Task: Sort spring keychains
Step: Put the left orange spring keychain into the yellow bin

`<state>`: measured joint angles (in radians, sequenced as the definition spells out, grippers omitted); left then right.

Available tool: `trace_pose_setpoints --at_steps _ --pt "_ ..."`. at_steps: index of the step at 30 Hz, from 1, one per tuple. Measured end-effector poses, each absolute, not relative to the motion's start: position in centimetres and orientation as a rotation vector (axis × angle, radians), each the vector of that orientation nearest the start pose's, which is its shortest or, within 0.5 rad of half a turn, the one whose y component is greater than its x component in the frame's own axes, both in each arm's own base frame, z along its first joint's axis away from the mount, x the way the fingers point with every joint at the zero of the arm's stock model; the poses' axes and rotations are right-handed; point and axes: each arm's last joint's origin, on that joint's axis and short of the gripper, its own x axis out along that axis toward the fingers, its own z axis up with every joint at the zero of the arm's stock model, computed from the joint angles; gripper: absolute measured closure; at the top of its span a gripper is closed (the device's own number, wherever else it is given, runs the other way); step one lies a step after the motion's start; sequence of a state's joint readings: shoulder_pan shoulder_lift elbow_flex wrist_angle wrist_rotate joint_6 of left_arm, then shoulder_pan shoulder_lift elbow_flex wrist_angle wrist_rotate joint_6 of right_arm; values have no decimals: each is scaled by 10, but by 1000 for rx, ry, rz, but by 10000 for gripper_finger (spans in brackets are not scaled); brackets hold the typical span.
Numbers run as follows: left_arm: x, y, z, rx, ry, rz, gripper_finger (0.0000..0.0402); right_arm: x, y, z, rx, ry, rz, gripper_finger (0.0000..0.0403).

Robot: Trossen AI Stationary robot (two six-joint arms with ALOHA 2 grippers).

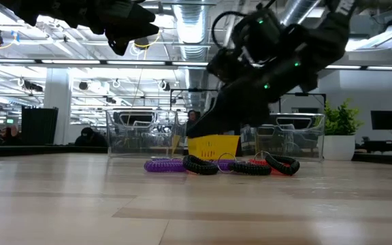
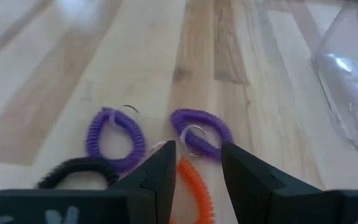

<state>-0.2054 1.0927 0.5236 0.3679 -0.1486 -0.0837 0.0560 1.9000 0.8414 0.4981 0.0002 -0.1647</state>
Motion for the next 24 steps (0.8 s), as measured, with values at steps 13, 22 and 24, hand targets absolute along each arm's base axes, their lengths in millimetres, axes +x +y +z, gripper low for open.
trace_pose_setpoints --at_steps 13,22,24 --pt "228 -43 237 -48 200 -48 271 370 13 101 -137 735 82 284" --pt "228 -43 237 -48 200 -48 271 368 9 99 -103 776 64 285" --pt "228 -43 237 -48 200 -48 271 367 7 98 -87 782 56 285"
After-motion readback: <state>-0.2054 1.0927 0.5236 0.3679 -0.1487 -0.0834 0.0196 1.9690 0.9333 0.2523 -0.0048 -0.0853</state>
